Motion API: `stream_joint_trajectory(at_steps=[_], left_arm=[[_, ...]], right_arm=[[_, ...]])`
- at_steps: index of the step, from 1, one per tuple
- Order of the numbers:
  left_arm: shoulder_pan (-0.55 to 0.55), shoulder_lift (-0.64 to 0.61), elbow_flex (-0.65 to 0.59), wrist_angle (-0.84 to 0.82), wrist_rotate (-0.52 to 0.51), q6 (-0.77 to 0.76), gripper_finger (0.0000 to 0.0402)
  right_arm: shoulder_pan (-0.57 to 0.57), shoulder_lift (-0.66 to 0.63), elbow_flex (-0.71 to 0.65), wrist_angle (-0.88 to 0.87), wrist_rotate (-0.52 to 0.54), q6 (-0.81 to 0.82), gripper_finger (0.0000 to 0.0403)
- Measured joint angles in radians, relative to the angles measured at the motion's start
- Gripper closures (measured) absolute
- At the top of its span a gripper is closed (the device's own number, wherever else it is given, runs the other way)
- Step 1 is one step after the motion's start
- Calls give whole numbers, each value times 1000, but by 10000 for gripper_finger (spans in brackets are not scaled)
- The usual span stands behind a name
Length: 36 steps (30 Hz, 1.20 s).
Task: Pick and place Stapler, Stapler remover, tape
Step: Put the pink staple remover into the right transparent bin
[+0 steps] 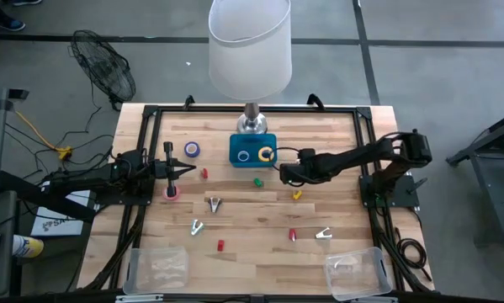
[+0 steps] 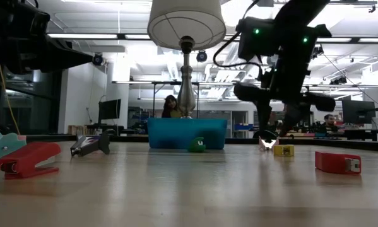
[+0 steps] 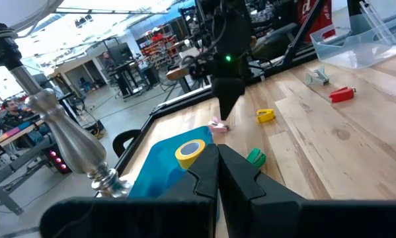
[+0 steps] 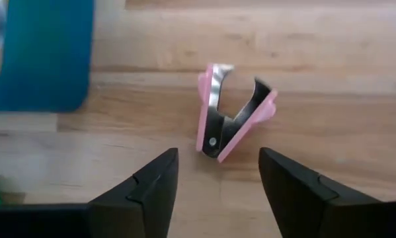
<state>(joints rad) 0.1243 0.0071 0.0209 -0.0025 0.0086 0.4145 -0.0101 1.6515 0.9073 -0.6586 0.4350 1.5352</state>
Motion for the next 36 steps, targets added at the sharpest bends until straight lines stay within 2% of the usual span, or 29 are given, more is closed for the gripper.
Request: stream_joint_trajectory(at_steps=[6, 14, 28, 36], left_arm=[[0, 0, 0, 0, 0, 0, 400], [0, 0, 0, 0, 0, 0, 400], [0, 0, 0, 0, 0, 0, 400], [0, 0, 0, 0, 0, 0, 400]], right_arm=[[-14, 74, 0, 45, -27, 86, 170], [-36, 112, 3, 58, -11, 168, 166], [-127, 116, 2, 90, 18, 117, 166], [-136, 116, 2, 81, 4, 75, 176]])
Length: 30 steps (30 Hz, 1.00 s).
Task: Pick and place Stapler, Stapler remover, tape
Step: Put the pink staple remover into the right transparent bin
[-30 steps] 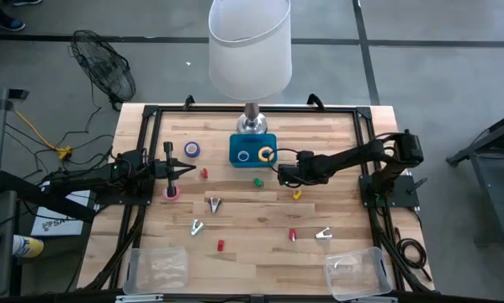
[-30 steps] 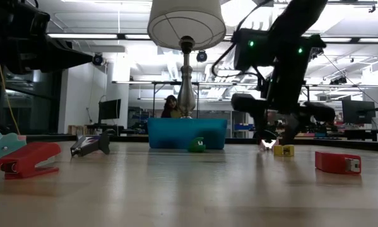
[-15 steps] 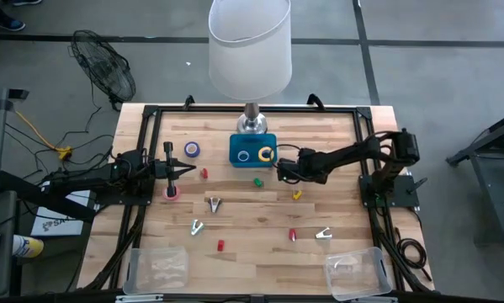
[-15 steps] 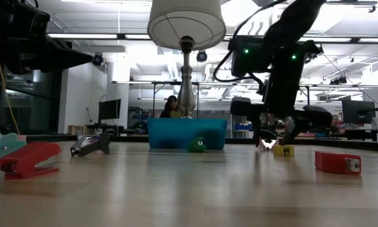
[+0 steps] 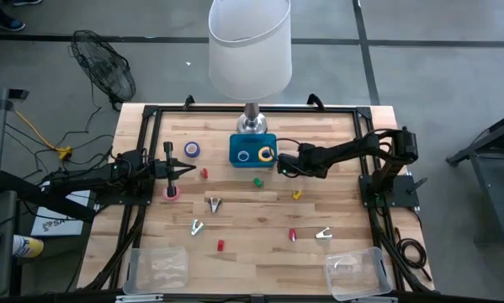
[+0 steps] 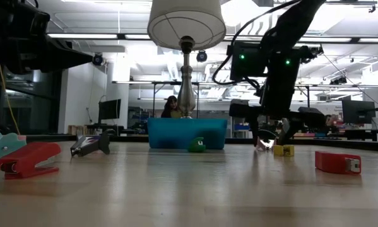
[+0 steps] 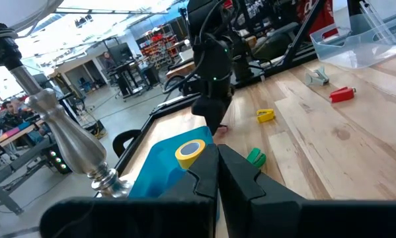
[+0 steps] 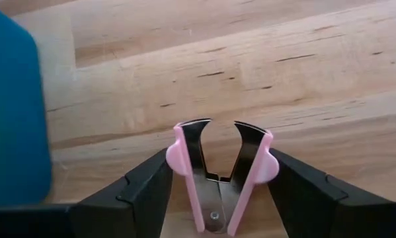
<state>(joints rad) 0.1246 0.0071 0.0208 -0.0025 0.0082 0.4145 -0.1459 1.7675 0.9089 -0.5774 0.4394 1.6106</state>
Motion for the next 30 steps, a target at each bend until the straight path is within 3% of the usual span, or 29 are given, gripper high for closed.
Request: stream_joint_trajectory(at_steps=[23, 30], left_arm=[[0, 0, 0, 0, 0, 0, 400], [0, 0, 0, 0, 0, 0, 400]], right_arm=[[-1, -11, -2, -21, -77, -187, 307], [7, -59, -3, -32, -233, -271, 315]])
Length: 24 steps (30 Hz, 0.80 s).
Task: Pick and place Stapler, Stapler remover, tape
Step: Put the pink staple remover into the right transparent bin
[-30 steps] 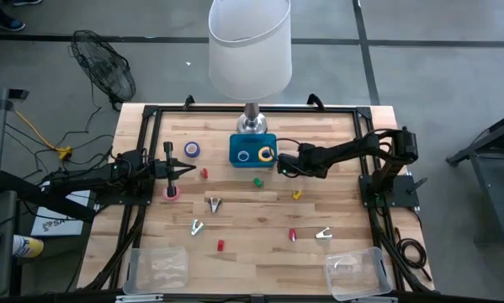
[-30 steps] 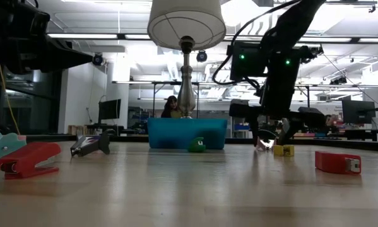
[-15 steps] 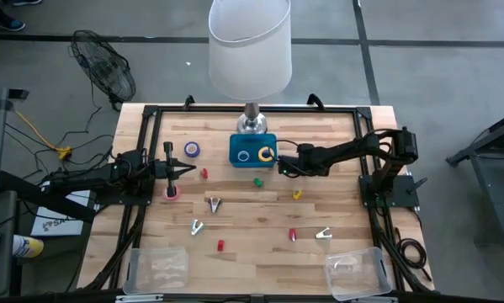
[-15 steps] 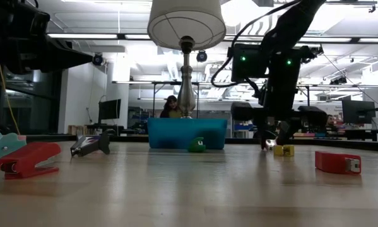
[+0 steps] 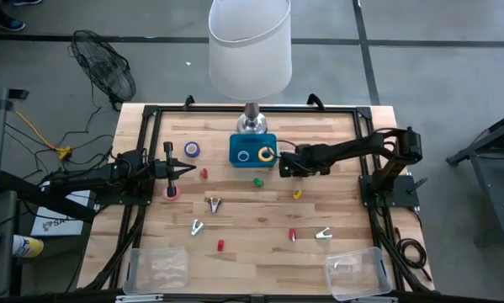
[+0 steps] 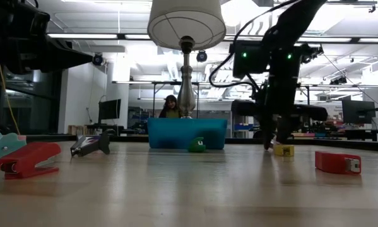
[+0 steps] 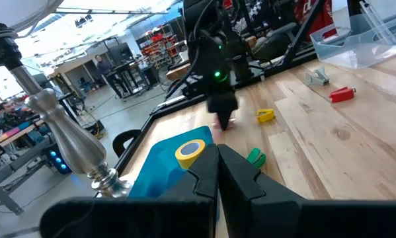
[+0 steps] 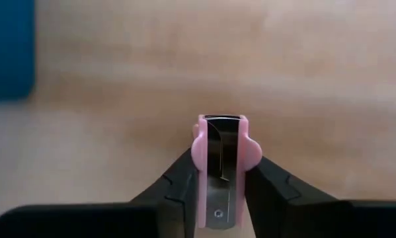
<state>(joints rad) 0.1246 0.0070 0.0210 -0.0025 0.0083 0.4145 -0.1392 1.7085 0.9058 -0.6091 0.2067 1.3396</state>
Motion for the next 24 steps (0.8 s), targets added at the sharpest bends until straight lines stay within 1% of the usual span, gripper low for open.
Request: stream_joint_trajectory(at_steps=[3, 5, 10, 13, 18, 21, 24], left_arm=[[0, 0, 0, 0, 0, 0, 400], [0, 0, 0, 0, 0, 0, 400], [0, 0, 0, 0, 0, 0, 400], [0, 0, 0, 0, 0, 0, 400], [0, 0, 0, 0, 0, 0, 400], [0, 0, 0, 0, 0, 0, 400], [0, 0, 0, 0, 0, 0, 400]], right_arm=[[19, -30, -1, -15, -85, -30, 310], [34, -57, -1, -30, -122, -43, 310], [89, -156, -1, -103, -158, -48, 316], [145, -231, 0, -139, -196, -65, 316], [292, -351, 0, -231, -247, -60, 312], [413, -414, 0, -281, -281, -25, 313], [545, -454, 0, -293, -309, 28, 312]])
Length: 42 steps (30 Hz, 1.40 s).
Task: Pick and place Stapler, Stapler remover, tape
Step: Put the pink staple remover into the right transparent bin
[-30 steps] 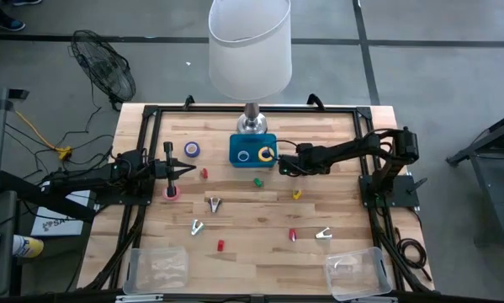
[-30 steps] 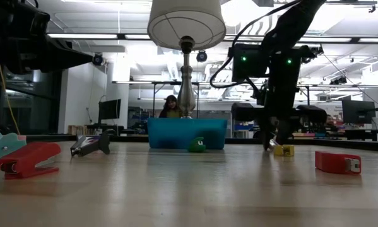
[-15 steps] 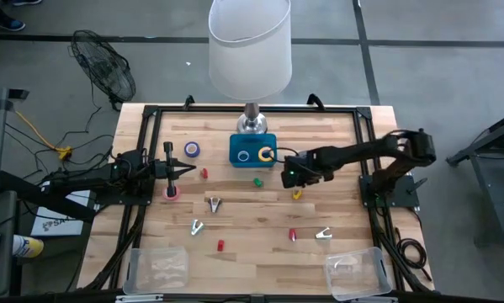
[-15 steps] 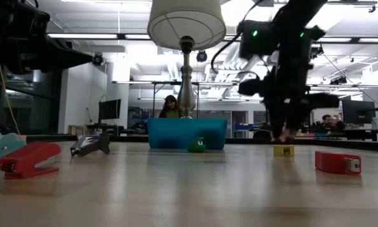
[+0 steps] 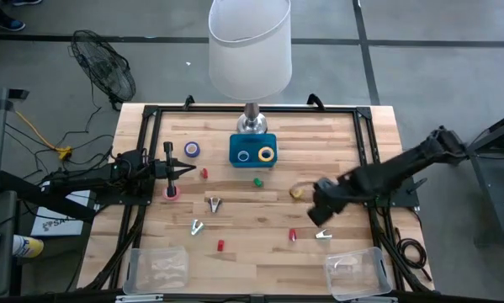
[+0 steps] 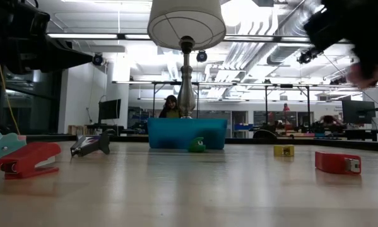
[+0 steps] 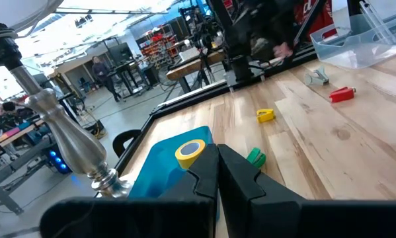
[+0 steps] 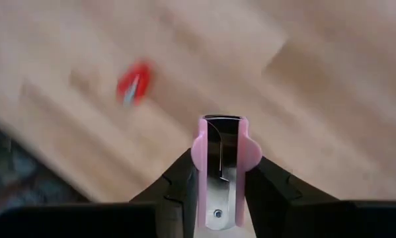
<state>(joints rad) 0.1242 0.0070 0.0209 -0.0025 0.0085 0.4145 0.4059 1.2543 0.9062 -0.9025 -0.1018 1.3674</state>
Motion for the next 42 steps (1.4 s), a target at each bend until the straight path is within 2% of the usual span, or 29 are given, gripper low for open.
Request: stream_joint_trajectory(at_steps=[5, 13, 19, 24, 30, 37, 42], left_arm=[[0, 0, 0, 0, 0, 0, 400], [0, 0, 0, 0, 0, 0, 400], [0, 0, 0, 0, 0, 0, 400], [0, 0, 0, 0, 0, 0, 400], [0, 0, 0, 0, 0, 0, 400], [0, 0, 0, 0, 0, 0, 400], [0, 0, 0, 0, 0, 0, 400]], right_arm=[[204, -14, 0, 13, -56, 89, 312], [468, -14, 0, 33, -65, 232, 312], [589, 0, 2, 139, -60, 227, 312], [640, 61, 2, 226, -61, 171, 312], [645, 168, 2, 282, -70, 43, 311], [645, 271, 2, 344, -66, -312, 310], [643, 301, 2, 351, -63, -499, 298]])
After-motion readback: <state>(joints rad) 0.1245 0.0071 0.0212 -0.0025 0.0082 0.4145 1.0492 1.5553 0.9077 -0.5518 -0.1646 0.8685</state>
